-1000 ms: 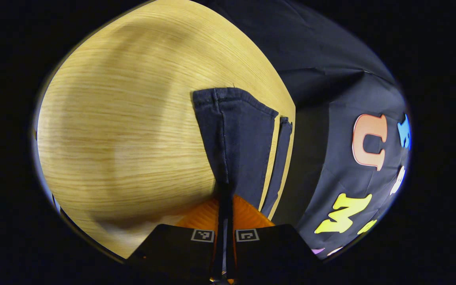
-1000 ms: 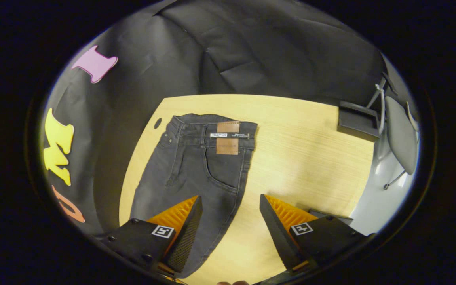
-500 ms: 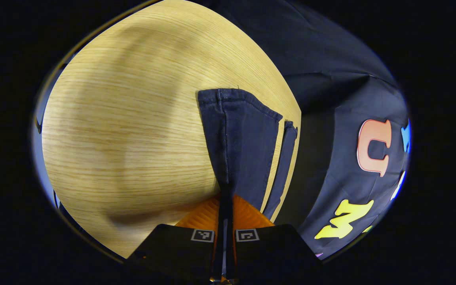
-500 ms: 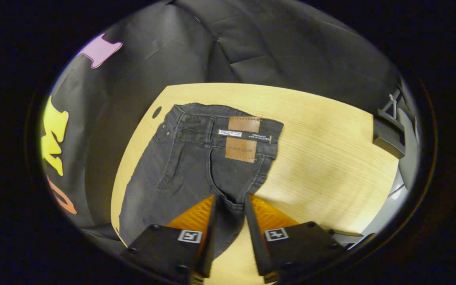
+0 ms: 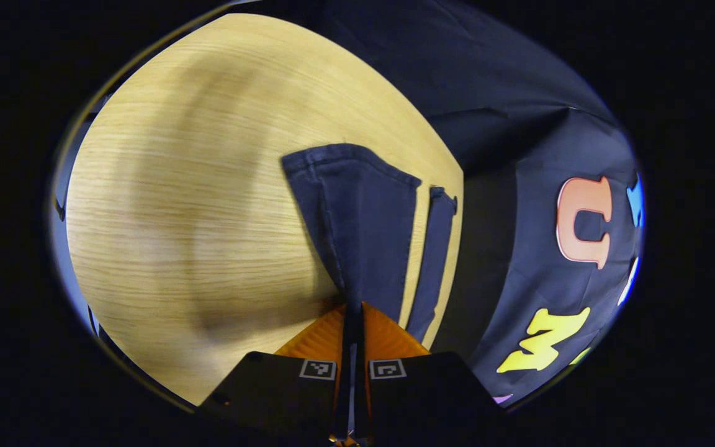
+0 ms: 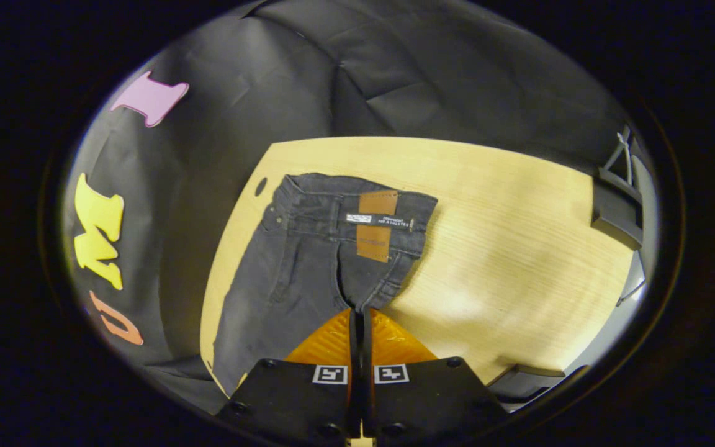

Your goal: Grasp the waist and the cuffs of the jeans and fold them to make the two legs overlap; first hold the waist and fold one-third of the jeans toward the cuffs, then hold the cuffs and fold the remaining one-third in the same direction to finish folding.

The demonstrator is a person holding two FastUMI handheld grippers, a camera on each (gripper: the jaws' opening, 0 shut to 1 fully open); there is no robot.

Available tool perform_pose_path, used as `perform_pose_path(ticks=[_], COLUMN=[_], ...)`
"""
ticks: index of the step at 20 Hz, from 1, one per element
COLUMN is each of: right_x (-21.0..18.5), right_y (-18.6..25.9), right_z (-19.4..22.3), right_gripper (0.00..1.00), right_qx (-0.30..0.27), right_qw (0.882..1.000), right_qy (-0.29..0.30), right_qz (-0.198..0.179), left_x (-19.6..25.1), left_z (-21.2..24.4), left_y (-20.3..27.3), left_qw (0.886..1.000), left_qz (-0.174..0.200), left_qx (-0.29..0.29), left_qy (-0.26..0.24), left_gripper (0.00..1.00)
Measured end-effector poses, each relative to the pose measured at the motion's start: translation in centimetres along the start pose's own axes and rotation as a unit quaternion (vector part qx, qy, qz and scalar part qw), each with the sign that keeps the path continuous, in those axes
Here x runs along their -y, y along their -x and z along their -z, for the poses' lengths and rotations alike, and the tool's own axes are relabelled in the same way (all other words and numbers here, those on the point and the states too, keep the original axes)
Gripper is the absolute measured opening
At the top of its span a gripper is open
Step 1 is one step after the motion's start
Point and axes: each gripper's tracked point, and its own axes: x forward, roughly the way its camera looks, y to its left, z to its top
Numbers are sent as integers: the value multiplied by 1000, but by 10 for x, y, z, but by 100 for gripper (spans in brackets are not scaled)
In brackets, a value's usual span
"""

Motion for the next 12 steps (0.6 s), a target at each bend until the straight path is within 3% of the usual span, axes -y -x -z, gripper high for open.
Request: perform_pose_path(ticks=[7, 12], right_x=[-120, -167], right_y=[22, 8], right_z=[-43, -61], right_gripper=[1, 1], right_qx=[30, 33], right_qw=[993, 988], right_qy=[24, 40], right_qz=[-113, -146], left_x=[98, 146], left_z=[-6, -7], left_y=[-9, -34], left_qw=[997, 995], left_qz=[77, 94], left_qx=[-2, -3], left_qy=[-18, -31], left_gripper=[6, 6])
